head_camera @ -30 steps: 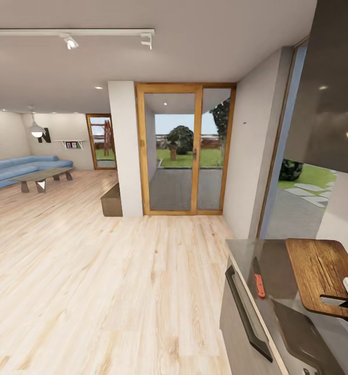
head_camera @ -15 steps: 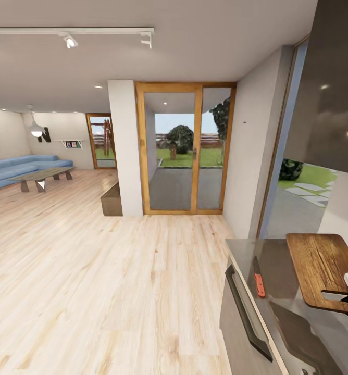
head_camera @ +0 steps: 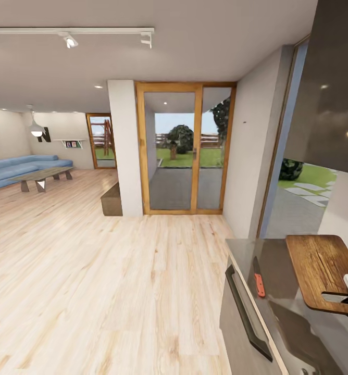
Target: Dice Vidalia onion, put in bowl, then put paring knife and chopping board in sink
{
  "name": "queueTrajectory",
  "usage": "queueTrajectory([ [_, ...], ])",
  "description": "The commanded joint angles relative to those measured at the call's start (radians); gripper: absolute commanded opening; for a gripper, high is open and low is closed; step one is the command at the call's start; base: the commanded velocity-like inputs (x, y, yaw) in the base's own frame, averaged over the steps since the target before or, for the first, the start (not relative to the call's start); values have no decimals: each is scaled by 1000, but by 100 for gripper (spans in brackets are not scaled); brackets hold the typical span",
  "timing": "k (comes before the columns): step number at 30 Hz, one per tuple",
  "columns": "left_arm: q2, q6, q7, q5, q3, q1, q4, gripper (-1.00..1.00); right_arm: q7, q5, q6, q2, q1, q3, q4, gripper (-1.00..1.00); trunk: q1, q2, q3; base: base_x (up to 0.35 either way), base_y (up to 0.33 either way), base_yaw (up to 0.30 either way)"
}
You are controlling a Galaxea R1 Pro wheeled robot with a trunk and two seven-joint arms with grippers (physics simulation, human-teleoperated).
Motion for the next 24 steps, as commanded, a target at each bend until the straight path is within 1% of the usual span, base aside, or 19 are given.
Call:
queueTrajectory([
  [1, 0, -1, -4, 2, 3, 1, -1, 100, 2, 8, -5, 1, -1, -3, 0, -100, 0, -1, 0, 0, 0, 0],
  [2, 0, -1, -4, 2, 3, 1, -1, 100, 1, 23, -6, 2, -1, -2, 3, -100, 0, -1, 0, 0, 0, 0],
  [5, 0, -1, -4, 2, 3, 1, -1, 100, 0, 44, -8, 3, -1, 0, 14, -100, 0, -1, 0, 0, 0, 0],
  [7, 0, -1, -4, 2, 3, 1, 1, 100, -1, 51, -9, 4, -1, 0, 33, -100, 0, -1, 0, 0, 0, 0],
  [15, 0, -2, -4, 2, 3, 1, 2, 100, -4, 50, -11, 7, -1, 1, 93, -100, 0, -1, 0, 0, 0, 0],
  [20, 0, -2, -4, 2, 3, 1, 2, 100, -5, 46, -16, 19, -1, 1, 155, -100, 0, -1, 0, 0, 0, 0],
  [24, -2, -1, -5, 1, 3, 1, 11, 100, -1, 45, -17, 33, -1, 1, 168, -100, 0, -1, 0, 0, 0, 0],
])
